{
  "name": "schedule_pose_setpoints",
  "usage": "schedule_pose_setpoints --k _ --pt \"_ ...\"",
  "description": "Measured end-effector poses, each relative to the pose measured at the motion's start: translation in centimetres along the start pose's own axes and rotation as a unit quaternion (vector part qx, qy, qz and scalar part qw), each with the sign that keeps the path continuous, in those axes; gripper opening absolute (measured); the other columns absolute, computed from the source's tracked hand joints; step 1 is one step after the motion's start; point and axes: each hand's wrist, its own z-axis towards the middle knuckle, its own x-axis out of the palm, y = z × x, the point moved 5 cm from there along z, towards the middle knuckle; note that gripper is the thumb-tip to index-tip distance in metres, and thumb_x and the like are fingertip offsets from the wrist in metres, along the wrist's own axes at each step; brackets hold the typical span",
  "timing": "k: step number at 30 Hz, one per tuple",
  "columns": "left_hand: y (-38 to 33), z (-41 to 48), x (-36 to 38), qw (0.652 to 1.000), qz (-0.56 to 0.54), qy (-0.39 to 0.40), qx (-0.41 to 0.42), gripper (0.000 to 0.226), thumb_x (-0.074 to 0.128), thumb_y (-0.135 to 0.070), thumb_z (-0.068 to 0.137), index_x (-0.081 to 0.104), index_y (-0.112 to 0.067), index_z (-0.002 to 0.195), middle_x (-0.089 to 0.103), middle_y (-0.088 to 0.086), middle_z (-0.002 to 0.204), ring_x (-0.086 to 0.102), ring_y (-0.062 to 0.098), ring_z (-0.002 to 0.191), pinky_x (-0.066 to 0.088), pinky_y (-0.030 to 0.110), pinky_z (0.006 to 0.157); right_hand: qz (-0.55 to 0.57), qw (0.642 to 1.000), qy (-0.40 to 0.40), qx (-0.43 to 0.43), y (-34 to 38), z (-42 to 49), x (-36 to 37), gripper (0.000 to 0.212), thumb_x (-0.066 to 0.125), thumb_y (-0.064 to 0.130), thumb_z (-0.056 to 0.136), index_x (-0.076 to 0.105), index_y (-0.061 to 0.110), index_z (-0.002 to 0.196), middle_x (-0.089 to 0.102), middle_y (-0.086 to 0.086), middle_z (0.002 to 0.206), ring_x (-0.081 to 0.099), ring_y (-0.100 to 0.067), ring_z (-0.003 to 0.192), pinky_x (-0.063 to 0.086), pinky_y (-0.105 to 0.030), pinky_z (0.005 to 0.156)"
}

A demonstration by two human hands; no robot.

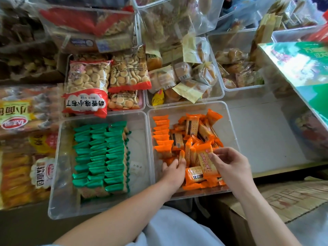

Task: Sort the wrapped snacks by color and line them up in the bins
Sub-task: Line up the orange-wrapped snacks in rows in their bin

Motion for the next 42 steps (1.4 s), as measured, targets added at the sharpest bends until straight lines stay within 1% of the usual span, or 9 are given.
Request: schedule_pose_setpoints --k 6,9,12,15,21,26,29,38,42 --pt "-1.1 -0.9 -0.1 0.996 -0.082 0.021 0.034 0.05 0.037 -0.049 0.111 0.042 -0.029 0.157 0.013 -0.008 0.166 0.026 0.02 0.153 0.021 0.044 0.126 0.004 1.0 0.003 0.009 -0.2 -0.2 0.2 0.013 0.082 0.037 0.086 0.074 0.028 0.091 0.074 0.008 0.079 0.071 -0.009 0.075 0.059 -0.029 0.065" --pt "-1.3 -1.2 -0.1 0.995 -0.079 0.022 0.059 0.045 0.044 -0.045 0.11 0.05 -0.034 0.152 0.027 -0.002 0.157 0.035 0.024 0.147 0.028 0.044 0.124 0.004 1.0 -0.001 0.003 0.0 -0.2 -0.1 0.014 0.081 0.037 0.087 0.073 0.029 0.095 0.074 0.007 0.081 0.07 -0.01 0.077 0.057 -0.027 0.064" --pt "-1.3 -2.1 -0.4 0.992 -0.049 0.006 0.113 0.038 0.052 -0.039 0.108 0.057 -0.038 0.145 0.046 -0.007 0.139 0.048 0.015 0.131 0.04 0.03 0.108 0.018 1.0 -0.008 -0.004 0.3 -0.2 -0.5 0.022 0.08 0.038 0.088 0.071 0.032 0.107 0.072 0.004 0.083 0.07 -0.012 0.078 0.059 -0.029 0.065" --pt "-1.2 -2.6 -1.1 0.983 -0.004 -0.014 0.183 0.042 0.059 -0.025 0.103 0.056 -0.049 0.138 0.055 -0.013 0.142 0.052 0.013 0.133 0.047 0.03 0.107 0.034 0.999 -0.003 -0.002 0.4 -0.4 -0.5 0.031 0.078 0.036 0.091 0.07 0.031 0.12 0.072 0.004 0.087 0.07 -0.012 0.082 0.06 -0.029 0.069" --pt "-2.0 -3.6 -0.8 0.979 0.012 0.019 0.204 0.094 0.071 -0.021 0.098 0.009 -0.044 0.165 0.043 -0.016 0.155 0.04 0.008 0.144 0.042 0.039 0.118 0.034 0.999 -0.032 -0.022 1.3 -1.7 -1.0 0.016 0.078 0.031 0.092 0.076 0.025 0.107 0.073 0.009 0.084 0.067 -0.003 0.076 0.052 -0.015 0.06" --pt "-3.0 -3.0 0.7 0.973 0.052 0.013 0.224 0.064 0.07 -0.041 0.095 0.044 -0.042 0.154 0.042 -0.012 0.16 0.043 0.015 0.146 0.038 0.043 0.122 0.063 0.995 -0.069 -0.046 1.2 -3.0 -3.0 0.008 0.077 0.024 0.093 0.076 0.028 0.1 0.073 0.011 0.078 0.064 0.005 0.069 0.05 -0.01 0.059" --pt "-4.0 -2.7 1.1 0.97 0.056 0.03 0.234 0.061 0.069 -0.031 0.098 0.047 -0.038 0.154 0.046 -0.01 0.159 0.041 0.013 0.147 0.033 0.036 0.124 0.068 0.992 -0.095 -0.051 1.1 -3.7 -3.9 0.008 0.078 0.024 0.093 0.075 0.028 0.1 0.073 0.01 0.079 0.066 0.003 0.071 0.051 -0.011 0.059" --pt "-8.5 -1.7 2.9 0.965 0.023 0.006 0.26 0.083 0.091 -0.037 0.076 0.05 -0.032 0.148 0.061 -0.005 0.132 0.063 0.017 0.119 0.053 0.042 0.107 0.093 0.978 -0.184 -0.042 0.5 -5.5 -5.2 0.008 0.077 0.025 0.094 0.073 0.027 0.1 0.073 0.007 0.085 0.068 -0.005 0.076 0.055 -0.017 0.066" --pt "-9.2 -1.8 3.8 0.955 0.058 -0.016 0.29 0.062 0.088 -0.049 0.073 0.061 -0.036 0.128 0.067 -0.012 0.123 0.063 0.011 0.116 0.053 0.035 0.104 0.112 0.972 -0.206 -0.029 0.8 -6.0 -6.1 0.011 0.078 0.029 0.092 0.068 0.025 0.094 0.071 0.008 0.085 0.066 0.0 0.074 0.057 -0.023 0.067"
